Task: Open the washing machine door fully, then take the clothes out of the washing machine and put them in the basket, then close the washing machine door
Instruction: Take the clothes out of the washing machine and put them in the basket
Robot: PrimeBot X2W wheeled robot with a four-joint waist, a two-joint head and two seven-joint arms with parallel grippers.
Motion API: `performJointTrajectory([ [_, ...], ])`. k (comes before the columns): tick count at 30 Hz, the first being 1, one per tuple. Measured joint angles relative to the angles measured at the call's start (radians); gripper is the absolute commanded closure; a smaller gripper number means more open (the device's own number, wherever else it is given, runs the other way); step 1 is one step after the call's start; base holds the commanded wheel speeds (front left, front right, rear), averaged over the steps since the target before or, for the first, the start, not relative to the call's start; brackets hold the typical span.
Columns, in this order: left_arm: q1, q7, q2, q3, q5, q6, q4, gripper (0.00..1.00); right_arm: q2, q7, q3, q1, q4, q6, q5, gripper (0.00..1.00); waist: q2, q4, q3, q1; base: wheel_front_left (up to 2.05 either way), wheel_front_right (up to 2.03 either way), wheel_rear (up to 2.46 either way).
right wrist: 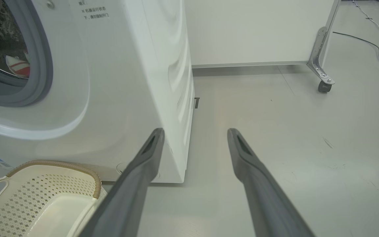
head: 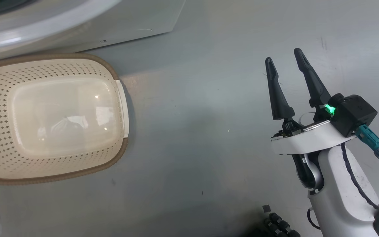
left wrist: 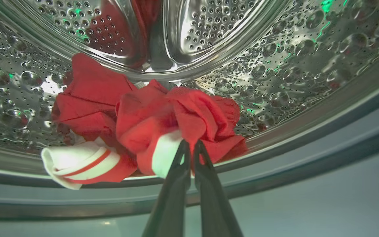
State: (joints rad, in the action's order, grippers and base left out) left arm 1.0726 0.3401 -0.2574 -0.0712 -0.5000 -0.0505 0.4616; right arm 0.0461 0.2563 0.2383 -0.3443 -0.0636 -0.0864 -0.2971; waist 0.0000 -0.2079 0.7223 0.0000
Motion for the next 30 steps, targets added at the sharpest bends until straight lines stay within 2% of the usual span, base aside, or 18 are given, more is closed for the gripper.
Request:
performJointTrajectory([
  [17, -0.2, -0.305, 0.081, -0.027, 0.064, -0.006, -0.122, 1.0, 0.012, 0.0, -0.022, 0.066, -0.024, -0.008, 0.057, 0.0, 0.0, 0.068, -0.133, 0.0, 0.0, 0.0, 0.0],
  [27, -0.342, -0.435, 0.091, -0.029, 0.111, 0.029, -0.206, 1.0, 0.016, 0.0, -0.031, 0.1, -0.033, -0.009, 0.07, 0.0, 0.0, 0.105, -0.225, 0.0, 0.0, 0.0, 0.0],
  [30, -0.396, -0.483, 0.111, -0.023, 0.115, 0.052, -0.244, 1.0, 0.015, 0.0, -0.037, 0.118, -0.041, -0.009, 0.07, 0.0, 0.0, 0.117, -0.263, 0.0, 0.0, 0.0, 0.0],
])
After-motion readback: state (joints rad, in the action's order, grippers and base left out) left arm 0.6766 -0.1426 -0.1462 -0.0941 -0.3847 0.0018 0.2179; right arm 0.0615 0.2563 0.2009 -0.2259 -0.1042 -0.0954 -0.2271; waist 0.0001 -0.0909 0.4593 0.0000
